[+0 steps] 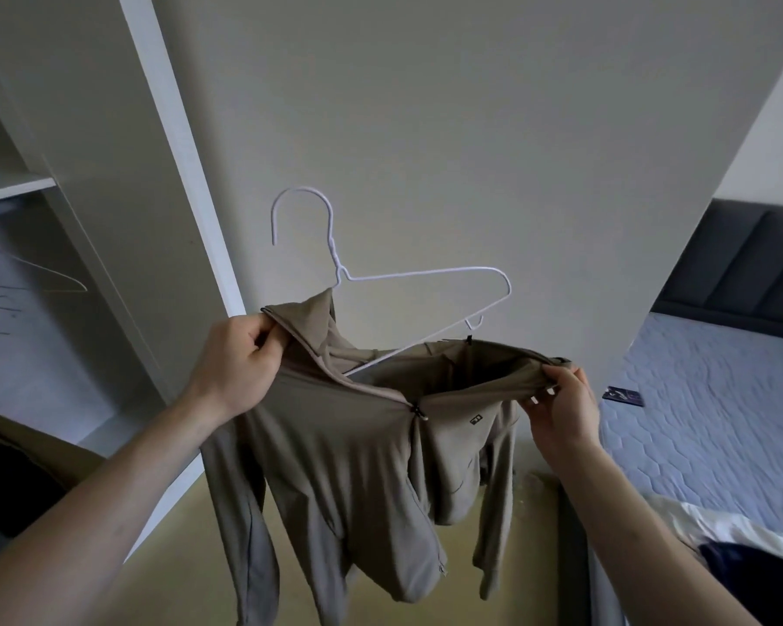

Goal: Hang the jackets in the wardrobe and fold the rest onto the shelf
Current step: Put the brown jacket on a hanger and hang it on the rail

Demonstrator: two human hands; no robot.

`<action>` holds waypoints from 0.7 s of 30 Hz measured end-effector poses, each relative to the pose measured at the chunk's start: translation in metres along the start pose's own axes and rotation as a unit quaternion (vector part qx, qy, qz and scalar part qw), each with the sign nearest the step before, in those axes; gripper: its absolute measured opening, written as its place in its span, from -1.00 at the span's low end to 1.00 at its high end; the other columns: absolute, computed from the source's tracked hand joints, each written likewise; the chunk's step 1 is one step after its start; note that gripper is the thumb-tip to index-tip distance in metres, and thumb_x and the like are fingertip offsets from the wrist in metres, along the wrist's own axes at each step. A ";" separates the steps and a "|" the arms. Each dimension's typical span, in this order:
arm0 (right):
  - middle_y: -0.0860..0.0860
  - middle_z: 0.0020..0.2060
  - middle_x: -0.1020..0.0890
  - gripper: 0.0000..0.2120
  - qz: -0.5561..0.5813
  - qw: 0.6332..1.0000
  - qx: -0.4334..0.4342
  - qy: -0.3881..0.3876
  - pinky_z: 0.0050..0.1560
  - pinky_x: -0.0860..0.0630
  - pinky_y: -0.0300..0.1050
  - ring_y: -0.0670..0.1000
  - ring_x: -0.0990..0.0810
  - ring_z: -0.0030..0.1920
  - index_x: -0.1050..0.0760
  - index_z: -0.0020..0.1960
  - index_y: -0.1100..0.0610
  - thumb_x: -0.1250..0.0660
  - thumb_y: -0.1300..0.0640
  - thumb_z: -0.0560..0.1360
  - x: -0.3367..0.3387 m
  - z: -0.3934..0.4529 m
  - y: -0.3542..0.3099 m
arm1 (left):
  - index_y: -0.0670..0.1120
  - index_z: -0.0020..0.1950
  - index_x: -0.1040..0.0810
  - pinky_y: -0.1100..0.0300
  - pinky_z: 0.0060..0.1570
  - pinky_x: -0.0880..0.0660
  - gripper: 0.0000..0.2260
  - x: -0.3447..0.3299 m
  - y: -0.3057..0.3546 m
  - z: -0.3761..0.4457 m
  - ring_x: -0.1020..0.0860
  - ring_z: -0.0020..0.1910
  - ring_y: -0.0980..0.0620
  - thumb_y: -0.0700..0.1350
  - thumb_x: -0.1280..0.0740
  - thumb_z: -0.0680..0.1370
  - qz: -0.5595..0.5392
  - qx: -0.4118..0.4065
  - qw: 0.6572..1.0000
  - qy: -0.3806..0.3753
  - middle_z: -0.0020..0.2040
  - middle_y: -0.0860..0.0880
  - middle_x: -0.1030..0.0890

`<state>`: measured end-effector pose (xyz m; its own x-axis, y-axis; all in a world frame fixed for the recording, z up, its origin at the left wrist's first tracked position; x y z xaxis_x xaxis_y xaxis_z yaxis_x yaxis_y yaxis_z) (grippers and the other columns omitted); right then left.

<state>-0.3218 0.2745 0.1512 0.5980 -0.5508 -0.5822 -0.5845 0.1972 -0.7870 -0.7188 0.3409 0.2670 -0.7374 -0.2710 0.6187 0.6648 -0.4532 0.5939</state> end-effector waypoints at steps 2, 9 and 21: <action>0.06 -0.28 -0.47 -0.67 0.005 1.000 -0.006 0.007 -0.18 -0.50 -0.05 0.04 -0.52 -0.22 -0.30 -0.27 0.05 -0.21 0.36 0.59 0.004 -0.001 0.002 | -0.26 -0.34 -0.42 -0.03 -0.38 -0.35 -0.59 0.000 0.002 0.000 -0.27 -0.33 0.01 0.05 -0.24 0.54 -0.011 -0.003 1.000 -0.014 -0.40 -0.27 -0.45; 0.04 -0.30 -0.53 -0.67 0.012 1.000 -0.004 0.024 -0.13 -0.57 -0.02 0.05 -0.56 -0.21 -0.32 -0.26 0.06 -0.22 0.36 0.59 0.016 -0.003 -0.001 | -0.12 -0.43 -0.37 0.08 -0.39 -0.23 -0.62 -0.001 0.007 -0.007 -0.26 -0.32 0.05 0.04 -0.29 0.52 -0.069 -0.013 0.993 -0.090 -0.40 0.04 -0.28; 0.06 -0.31 -0.57 -0.64 -0.092 0.996 -0.011 0.000 -0.16 -0.61 -0.01 0.05 -0.58 -0.23 -0.37 -0.32 0.05 -0.24 0.37 0.58 0.024 -0.014 0.013 | -0.25 -0.35 -0.40 0.02 -0.34 -0.28 -0.59 0.002 0.012 -0.009 -0.30 -0.27 0.04 0.04 -0.25 0.55 -0.103 0.023 0.994 0.018 -0.36 -0.07 -0.33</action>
<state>-0.3224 0.2525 0.1293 0.6964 -0.5760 -0.4281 -0.4768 0.0744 -0.8758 -0.7139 0.3268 0.2707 -0.8613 -0.2077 0.4638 0.5042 -0.4627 0.7292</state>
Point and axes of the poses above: each hand's wrist, its own z-axis towards the middle knuckle, its own x-axis out of the back of the hand, y = z × x, the point moved 5 cm from there along z, towards the middle knuckle
